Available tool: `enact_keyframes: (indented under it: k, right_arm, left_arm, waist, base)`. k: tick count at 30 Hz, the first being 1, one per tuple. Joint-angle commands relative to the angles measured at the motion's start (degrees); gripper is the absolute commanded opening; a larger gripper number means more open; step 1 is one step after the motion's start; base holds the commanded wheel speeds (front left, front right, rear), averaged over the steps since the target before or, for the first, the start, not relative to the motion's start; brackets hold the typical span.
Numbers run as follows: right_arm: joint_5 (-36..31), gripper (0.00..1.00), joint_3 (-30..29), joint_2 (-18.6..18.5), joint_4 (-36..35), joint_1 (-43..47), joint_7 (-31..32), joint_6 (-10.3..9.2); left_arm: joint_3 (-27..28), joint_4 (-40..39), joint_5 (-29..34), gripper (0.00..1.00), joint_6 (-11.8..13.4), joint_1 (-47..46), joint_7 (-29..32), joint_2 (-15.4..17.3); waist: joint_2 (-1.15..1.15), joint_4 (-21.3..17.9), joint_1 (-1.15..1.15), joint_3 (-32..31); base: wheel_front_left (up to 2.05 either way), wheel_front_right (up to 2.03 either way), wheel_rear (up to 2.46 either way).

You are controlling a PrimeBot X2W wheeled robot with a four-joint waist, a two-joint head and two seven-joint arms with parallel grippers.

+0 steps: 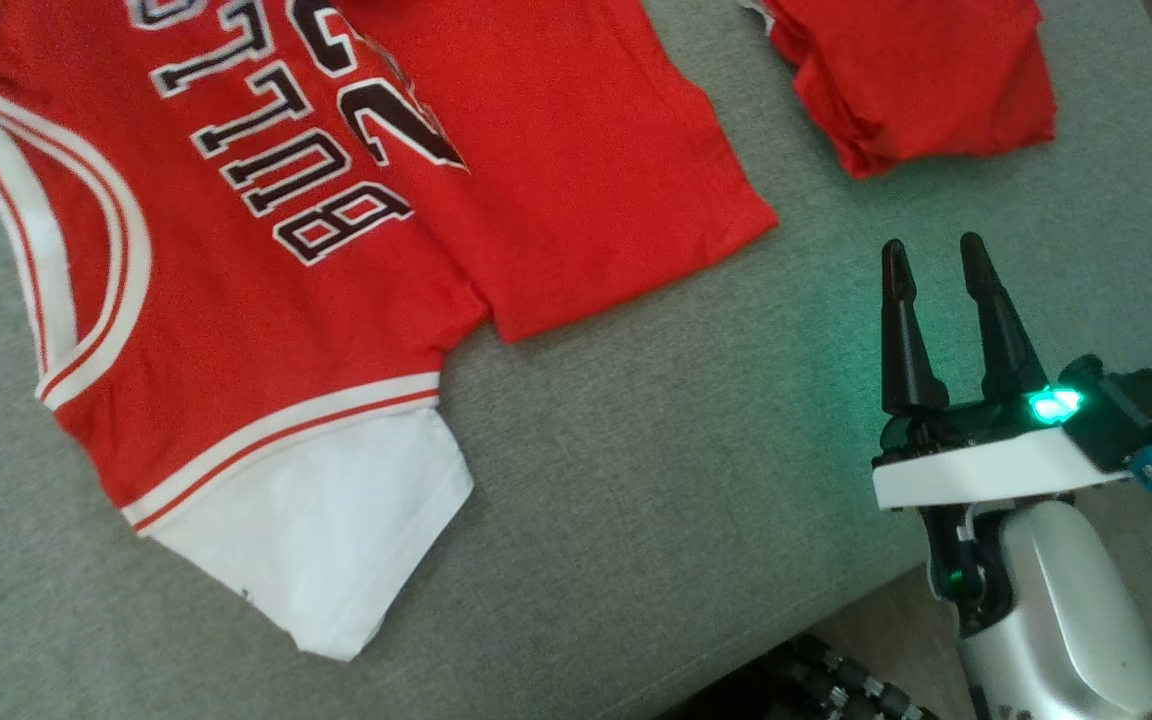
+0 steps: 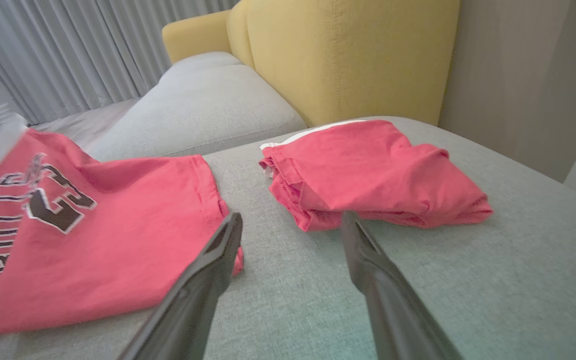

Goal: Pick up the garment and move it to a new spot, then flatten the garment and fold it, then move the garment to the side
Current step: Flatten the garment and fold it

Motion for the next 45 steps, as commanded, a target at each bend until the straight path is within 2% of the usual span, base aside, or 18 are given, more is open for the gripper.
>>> enact_keyframes:
  k: [1, 8, 15, 19, 26, 30, 31, 36, 42, 45]
  right_arm:
    - [0.1, 1.0, 0.9, -0.3, -1.8, -1.3, -0.6, -0.04]
    - [-2.1, 1.0, -1.0, -0.3, -2.5, -1.5, -0.6, -0.04]
    - [-5.1, 1.0, -4.6, -0.3, -2.7, -0.6, -0.6, -0.04]
    - [-8.4, 1.0, -7.6, -0.3, -2.3, 0.8, -0.6, -0.04]
    - [-11.2, 1.0, -10.0, -0.3, -1.6, 3.3, -0.6, -0.04]
    - [-11.7, 1.0, -9.9, -0.3, -1.7, 4.6, -0.6, -0.04]
    - [-11.7, 1.0, -9.9, -0.3, -1.7, 4.6, -0.6, -0.04]
    - [-11.5, 1.0, -10.2, -0.3, -1.7, 6.1, -0.6, -0.04]
    - [-12.0, 1.0, -8.8, -0.3, -1.8, 5.9, -0.6, -0.04]
    - [-12.0, 1.0, -8.9, -0.3, -1.9, 5.4, -0.6, -0.04]
  left_arm:
    - [1.8, -0.4, -0.4, 1.0, 1.3, -3.2, -2.1, 0.7]
    - [5.1, 2.4, -5.5, 1.0, 3.1, 0.5, -12.6, -4.2]
    - [8.3, 1.2, -11.4, 1.0, 3.1, 9.1, -21.9, -9.9]
    - [8.7, -2.8, -13.3, 1.0, 2.7, 16.8, -23.3, -12.6]
    - [12.5, -16.2, -17.0, 1.0, 6.6, 33.6, -23.7, -14.8]
    - [14.4, -24.2, -18.8, 1.0, 9.1, 45.3, -23.7, -15.1]
    - [14.4, -24.2, -18.8, 1.0, 9.1, 45.3, -23.7, -15.1]
    - [15.2, -30.5, -21.1, 1.0, 11.3, 56.8, -23.7, -16.4]
    - [13.1, -31.4, -19.1, 1.0, 12.8, 57.9, -21.6, -15.4]
    - [13.1, -30.9, -19.9, 1.0, 12.6, 57.1, -19.6, -15.6]
  waist:
    - [0.0, 0.7, 0.0, -0.3]
    - [0.0, 5.0, 0.0, -2.9]
    - [0.0, 11.9, 0.0, -8.2]
    - [0.0, 16.6, 0.0, -11.3]
    - [0.0, 22.8, 0.0, -15.8]
    - [0.0, 24.3, 0.0, -17.0]
    - [0.0, 24.3, 0.0, -17.0]
    - [0.0, 25.1, 0.0, -17.7]
    - [0.0, 24.2, 0.0, -16.8]
    - [0.0, 23.1, 0.0, -16.0]
  base:
    - [0.0, 0.0, 0.0]
    - [0.0, 0.0, 0.0]
    - [0.0, 0.0, 0.0]
    - [0.0, 0.0, 0.0]
    - [0.0, 0.0, 0.0]
    - [0.0, 0.0, 0.0]
    - [0.0, 0.0, 0.0]
    - [0.0, 0.0, 0.0]
    - [0.0, 0.0, 0.0]
    - [0.0, 0.0, 0.0]
